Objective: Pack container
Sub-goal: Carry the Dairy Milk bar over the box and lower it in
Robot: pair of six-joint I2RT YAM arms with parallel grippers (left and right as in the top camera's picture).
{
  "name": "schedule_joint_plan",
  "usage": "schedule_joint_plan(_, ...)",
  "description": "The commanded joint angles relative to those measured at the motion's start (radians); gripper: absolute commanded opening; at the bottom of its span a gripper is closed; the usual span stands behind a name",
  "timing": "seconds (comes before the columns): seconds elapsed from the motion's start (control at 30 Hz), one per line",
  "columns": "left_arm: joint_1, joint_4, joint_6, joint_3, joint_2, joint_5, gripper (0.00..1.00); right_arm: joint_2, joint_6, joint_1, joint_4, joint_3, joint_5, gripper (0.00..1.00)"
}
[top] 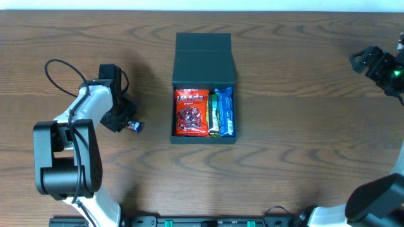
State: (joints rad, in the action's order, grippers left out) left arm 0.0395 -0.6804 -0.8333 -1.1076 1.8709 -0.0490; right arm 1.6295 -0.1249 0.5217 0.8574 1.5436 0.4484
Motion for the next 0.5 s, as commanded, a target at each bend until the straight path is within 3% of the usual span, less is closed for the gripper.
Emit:
schedule_joint_plan(0.0,0.006,-0.002,0.008,0.032,0.023,0.003,0.34,0.005,0.010,0.008,0.008,0.012,-0.003,0.99)
schedule_joint_plan(0.47,-0.004,-0.025,0.027,-0.031,-0.031,-0.066,0.07,0.005,0.010,0.008,0.008,0.012,-0.003,0.99)
